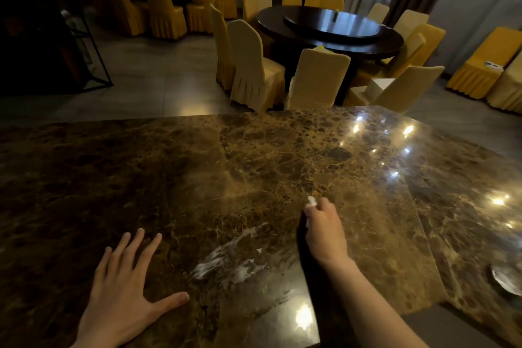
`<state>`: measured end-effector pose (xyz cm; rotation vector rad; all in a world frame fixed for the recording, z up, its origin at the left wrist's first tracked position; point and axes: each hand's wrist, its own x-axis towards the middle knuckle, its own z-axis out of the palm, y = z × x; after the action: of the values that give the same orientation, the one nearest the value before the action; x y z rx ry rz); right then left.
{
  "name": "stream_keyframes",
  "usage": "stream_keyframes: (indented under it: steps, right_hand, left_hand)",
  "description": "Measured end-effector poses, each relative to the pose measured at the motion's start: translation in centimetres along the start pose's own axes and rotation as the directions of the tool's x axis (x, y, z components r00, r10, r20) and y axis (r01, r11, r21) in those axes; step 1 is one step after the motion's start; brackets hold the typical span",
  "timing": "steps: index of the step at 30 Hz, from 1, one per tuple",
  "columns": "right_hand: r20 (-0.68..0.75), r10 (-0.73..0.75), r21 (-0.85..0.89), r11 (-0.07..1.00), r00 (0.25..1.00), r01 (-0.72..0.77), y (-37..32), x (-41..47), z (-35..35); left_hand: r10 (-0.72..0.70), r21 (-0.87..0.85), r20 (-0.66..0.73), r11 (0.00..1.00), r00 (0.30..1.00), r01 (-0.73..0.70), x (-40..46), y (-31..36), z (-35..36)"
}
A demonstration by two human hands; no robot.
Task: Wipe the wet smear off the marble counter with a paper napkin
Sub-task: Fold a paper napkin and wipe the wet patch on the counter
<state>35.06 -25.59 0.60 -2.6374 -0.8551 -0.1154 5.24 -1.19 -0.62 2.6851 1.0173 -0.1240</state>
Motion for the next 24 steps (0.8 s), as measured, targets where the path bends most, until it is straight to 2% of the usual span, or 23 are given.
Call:
stream_keyframes:
  steps: [4,6,8,11,12,14,17,19,22,24]
  right_hand:
    - [0.086,-0.264,0.073,0.963,0.961,0.259,-4.6,-2.7,1.4]
    - [0.151,-0.361,0.068,0.932,0.92,0.355,-3.9,-3.5,0.9]
    - [0.105,-0.278,0.027,0.961,0.955,0.277,-1.6,-2.8,0.1]
    - [-0.007,0.004,0.03,1.0,1.0,-0.004,-0.6,-1.7,-0.6]
    - [-0.011,0.001,0.038,0.999,1.0,-0.001,-1.9,-2.0,-0.3]
    - [0.036,-0.133,0.098,0.987,0.99,0.129,-5.3,-4.3,0.6]
    - [0.148,-0.324,0.149,0.941,0.934,0.303,-7.6,-7.6,1.2]
    - [0.182,-0.299,0.126,0.952,0.937,0.28,-6.7,-7.4,0.6]
    - [0.082,-0.131,0.099,0.987,0.988,0.123,-6.4,-7.1,-0.2]
    - [0.095,-0.139,0.127,0.984,0.986,0.126,-8.4,-8.1,0.1]
  left_hand:
    - [0.009,0.008,-0.003,1.0,1.0,-0.009,-0.1,0.1,0.0]
    - [0.013,-0.003,-0.007,1.0,1.0,-0.013,-0.2,0.0,0.0]
    - [0.012,-0.022,-0.012,1.0,1.0,-0.012,0.0,-0.1,0.0]
    - [0.02,-0.025,-0.022,0.999,1.0,-0.02,-0.1,-0.2,0.2]
    - [0.021,-0.027,-0.025,0.999,0.999,-0.022,-0.1,-0.2,0.3]
    - [0.02,-0.038,-0.029,0.999,0.999,-0.021,-0.1,-0.3,0.4]
    - [0.02,-0.034,-0.024,0.999,1.0,-0.021,-0.1,-0.3,0.4]
    - [0.02,-0.022,-0.024,1.0,0.999,-0.021,-0.2,-0.4,0.3]
    - [0.019,0.0,-0.002,1.0,1.0,-0.019,-0.4,-0.2,0.2]
    - [0.032,-0.018,0.019,0.999,0.999,-0.032,-0.6,-0.3,-0.1]
